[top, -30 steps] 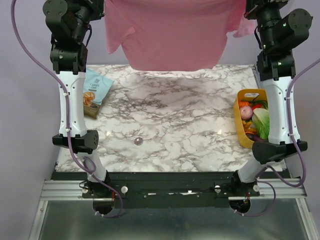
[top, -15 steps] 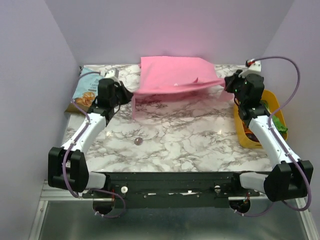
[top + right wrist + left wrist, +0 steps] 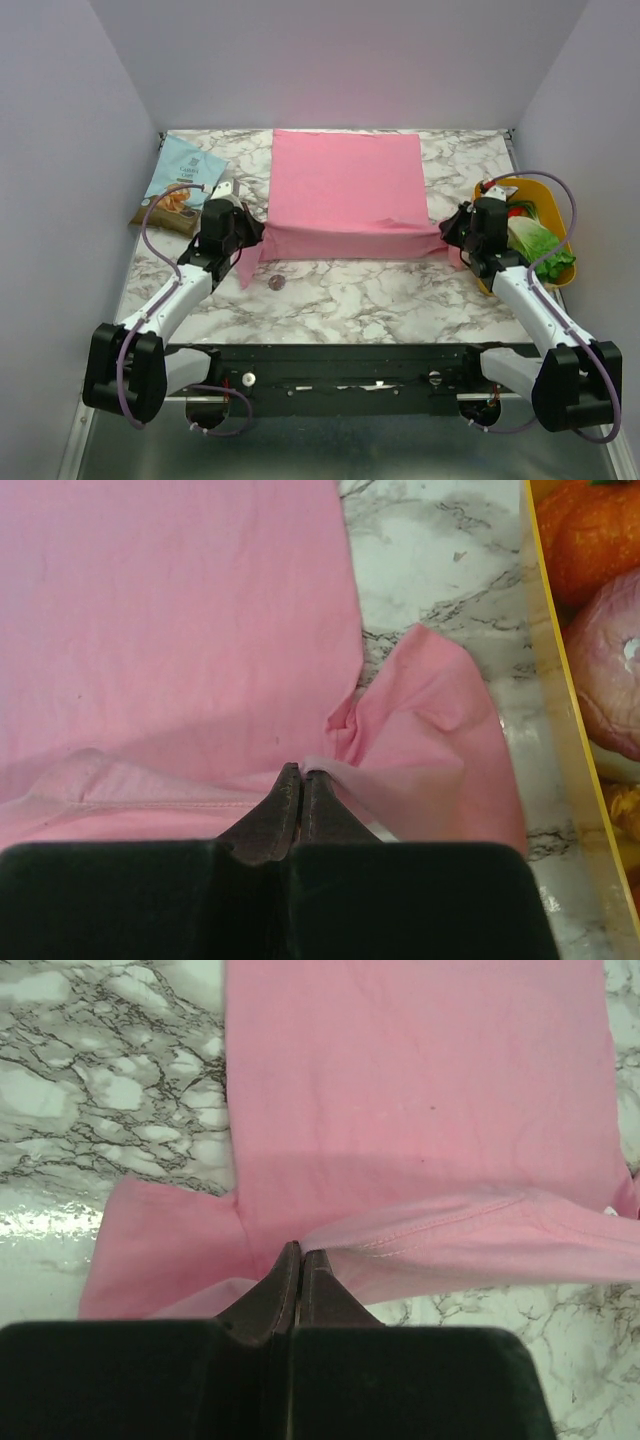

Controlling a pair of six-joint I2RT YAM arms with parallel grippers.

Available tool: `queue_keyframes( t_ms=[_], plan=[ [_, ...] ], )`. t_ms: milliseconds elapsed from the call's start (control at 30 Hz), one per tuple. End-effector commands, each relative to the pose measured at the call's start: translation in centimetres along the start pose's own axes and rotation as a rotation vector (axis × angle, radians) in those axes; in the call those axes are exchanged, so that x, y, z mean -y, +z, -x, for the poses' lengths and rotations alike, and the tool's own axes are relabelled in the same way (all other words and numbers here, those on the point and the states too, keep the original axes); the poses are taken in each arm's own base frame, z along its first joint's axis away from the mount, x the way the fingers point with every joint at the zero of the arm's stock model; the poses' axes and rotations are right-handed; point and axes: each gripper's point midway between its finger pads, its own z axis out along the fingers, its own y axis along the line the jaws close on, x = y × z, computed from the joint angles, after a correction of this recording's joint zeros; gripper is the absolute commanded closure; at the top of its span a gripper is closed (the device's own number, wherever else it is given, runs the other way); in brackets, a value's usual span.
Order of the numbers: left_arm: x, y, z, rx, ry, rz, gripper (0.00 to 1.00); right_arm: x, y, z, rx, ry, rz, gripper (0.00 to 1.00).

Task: Pin the brooch onto the clothing

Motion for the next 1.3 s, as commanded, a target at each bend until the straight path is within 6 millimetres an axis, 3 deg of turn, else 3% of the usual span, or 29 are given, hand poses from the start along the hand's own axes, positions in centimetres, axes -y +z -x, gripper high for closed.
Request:
queue_keyframes(
  t_ms=[0, 167, 467, 667, 867, 967, 1033, 1067, 1100, 1167, 1200, 1267],
  plan=[
    [-1.7, 0.3, -2.0, -0.02, 0.004, 0.054, 1.0, 2.0, -0.3, -2.4, -0.067, 0.047, -0.084, 0.99],
    [-2.7, -0.3, -4.3, -0.053, -0.002, 0.067, 1.0, 2.5, -0.6, -4.8, -0.144, 0.08, -0.099, 0.99],
    [-2.5, -2.4, -5.1, -0.029, -0.021, 0.04, 1.0, 2.0, -1.8, -8.7, -0.272, 0.165, -0.059, 0.99],
    [-2.6, -3.6, -6.6, -0.051, -0.015, 0.026, 1.0, 2.6, -2.8, -9.9, -0.312, 0.183, -0.089, 0.99],
    [-3.1, -4.4, -8.9, -0.093, -0.059, 0.03, 1.0, 3.6, -3.9, -9.8, -0.295, 0.176, -0.136, 0.98],
    [-3.3, -4.8, -10.1, -0.116, -0.074, 0.032, 0.97, 3.9, -4.4, -10.0, -0.301, 0.171, -0.151, 0.87],
    [-3.0, -5.1, -10.8, -0.127, -0.086, 0.017, 0.92, 4.3, -4.9, -10.7, -0.324, 0.176, -0.165, 0.83],
    [-3.2, -5.3, -11.5, -0.14, -0.1, 0.018, 0.89, 4.2, -5.1, -11.0, -0.333, 0.177, -0.16, 0.77],
    [-2.9, -5.4, -11.7, -0.142, -0.102, 0.004, 0.71, 4.2, -5.3, -11.2, -0.341, 0.177, -0.154, 0.73],
    [-3.2, -5.8, -12.2, -0.153, -0.11, 0.02, 0.52, 4.1, -5.6, -11.6, -0.358, 0.171, -0.147, 0.6],
    [-3.1, -6.1, -11.8, -0.133, -0.112, 0.017, 0.35, 3.7, -5.9, -11.8, -0.378, 0.162, -0.118, 0.57],
    [-3.0, -6.3, -11.1, -0.102, -0.111, 0.016, 0.2, 3.4, -6.3, -11.9, -0.389, 0.151, -0.094, 0.47]
  ],
)
